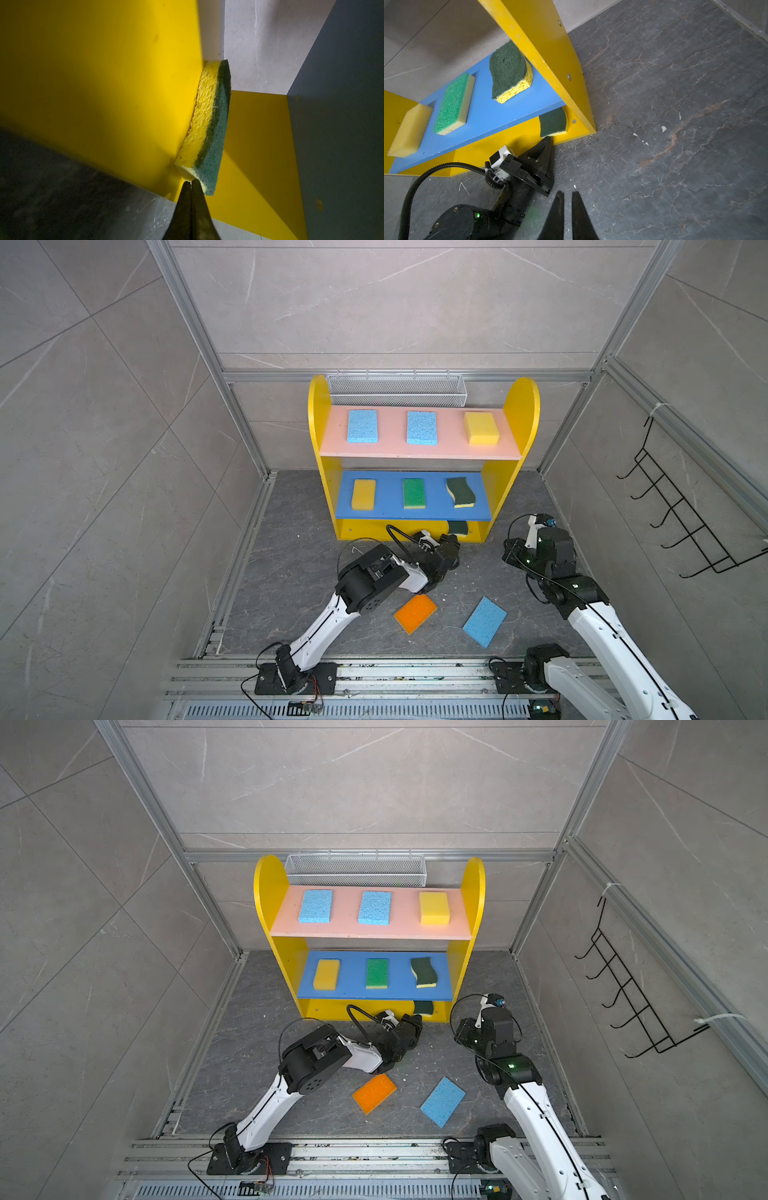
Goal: Place and organize the cleaning sponges onto the shelf
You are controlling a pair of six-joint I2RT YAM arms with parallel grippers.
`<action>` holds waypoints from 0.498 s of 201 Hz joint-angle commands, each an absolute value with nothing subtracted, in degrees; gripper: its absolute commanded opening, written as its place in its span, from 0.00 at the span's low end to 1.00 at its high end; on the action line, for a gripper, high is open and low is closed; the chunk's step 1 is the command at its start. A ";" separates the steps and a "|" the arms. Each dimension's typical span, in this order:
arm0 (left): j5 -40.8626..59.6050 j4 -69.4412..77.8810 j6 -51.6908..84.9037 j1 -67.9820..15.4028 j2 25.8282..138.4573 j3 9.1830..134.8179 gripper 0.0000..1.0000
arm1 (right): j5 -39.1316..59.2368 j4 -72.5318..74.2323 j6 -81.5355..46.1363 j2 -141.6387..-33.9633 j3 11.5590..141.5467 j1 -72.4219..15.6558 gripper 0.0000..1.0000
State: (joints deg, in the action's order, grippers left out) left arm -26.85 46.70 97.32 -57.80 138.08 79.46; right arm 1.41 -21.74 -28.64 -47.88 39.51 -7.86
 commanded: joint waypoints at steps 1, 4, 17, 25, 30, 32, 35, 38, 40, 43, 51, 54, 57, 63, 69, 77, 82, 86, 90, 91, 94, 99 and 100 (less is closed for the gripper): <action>-28.33 45.09 97.66 -57.11 138.25 78.33 0.00 | 0.40 -22.85 -27.42 -47.20 40.02 -8.19 0.13; -28.38 45.09 97.57 -57.03 138.19 78.29 0.00 | 0.36 -22.85 -27.48 -47.20 39.99 -8.18 0.13; -28.27 45.00 97.76 -56.78 138.25 78.04 0.00 | 0.44 -22.77 -27.43 -47.20 40.01 -8.17 0.13; -28.25 45.25 97.91 -56.61 138.38 77.94 0.00 | 0.44 -22.76 -27.51 -47.20 40.01 -8.19 0.13; -28.22 45.43 97.91 -56.53 138.49 78.04 0.00 | 0.44 -22.79 -27.50 -47.22 39.99 -8.17 0.13; -28.15 45.50 97.91 -56.45 138.53 78.05 0.00 | 0.44 -22.77 -27.40 -47.22 39.99 -8.17 0.13; -28.18 45.52 97.91 -56.44 138.56 78.05 0.00 | 0.44 -22.76 -27.36 -47.20 39.99 -8.21 0.13; -28.21 45.53 97.91 -56.43 138.60 78.05 0.00 | 0.44 -22.83 -27.34 -47.24 39.99 -8.18 0.13; -28.19 45.53 97.91 -56.43 138.60 78.00 0.00 | 0.44 -22.85 -27.40 -47.27 40.03 -8.17 0.13; -28.17 45.46 97.91 -56.43 138.56 78.04 0.00 | 0.44 -22.85 -27.40 -47.28 40.04 -8.22 0.13; -28.18 45.35 97.70 -56.35 138.52 78.05 0.00 | 0.44 -22.85 -27.41 -47.29 39.98 -8.24 0.13; -28.14 45.40 97.61 -56.34 138.56 78.05 0.00 | 0.52 -22.77 -27.38 -47.29 39.99 -8.25 0.13; -28.20 45.36 97.52 -56.34 138.52 78.07 0.00 | 0.53 -22.77 -27.42 -47.29 40.02 -8.22 0.13; -28.07 45.39 97.32 -56.34 138.52 78.12 0.00 | 0.53 -22.76 -27.38 -47.37 39.99 -8.28 0.13; -27.91 45.27 97.22 -56.34 138.56 78.37 0.00 | 0.53 -22.68 -27.37 -47.37 39.99 -8.26 0.13; -27.56 45.23 97.21 -56.25 138.73 78.64 0.00 | 0.53 -22.72 -27.40 -47.37 40.08 -8.26 0.13; -27.43 45.10 97.13 -56.21 138.84 78.90 0.00 | 0.53 -22.68 -27.40 -47.40 40.08 -8.26 0.13; -27.34 45.09 97.12 -56.16 138.92 79.07 0.00 | 0.53 -22.70 -27.37 -47.45 40.14 -8.22 0.13; -27.29 45.09 97.12 -56.16 139.08 79.22 0.00 | 0.53 -22.76 -27.40 -47.43 40.19 -8.34 0.13; -27.31 45.09 97.12 -56.16 139.11 79.25 0.00 | 0.53 -22.76 -27.41 -47.44 40.18 -8.30 0.13; -27.33 45.10 97.05 -56.16 139.12 79.39 0.00 | 0.53 -22.76 -27.42 -47.44 40.17 -8.18 0.13; -27.33 44.94 97.03 -56.16 139.13 79.53 0.00 | 0.53 -22.76 -27.42 -47.46 40.17 -8.22 0.13; -27.33 44.92 96.99 -56.12 139.13 79.58 0.00 | 0.53 -22.76 -27.42 -47.46 40.17 -8.24 0.13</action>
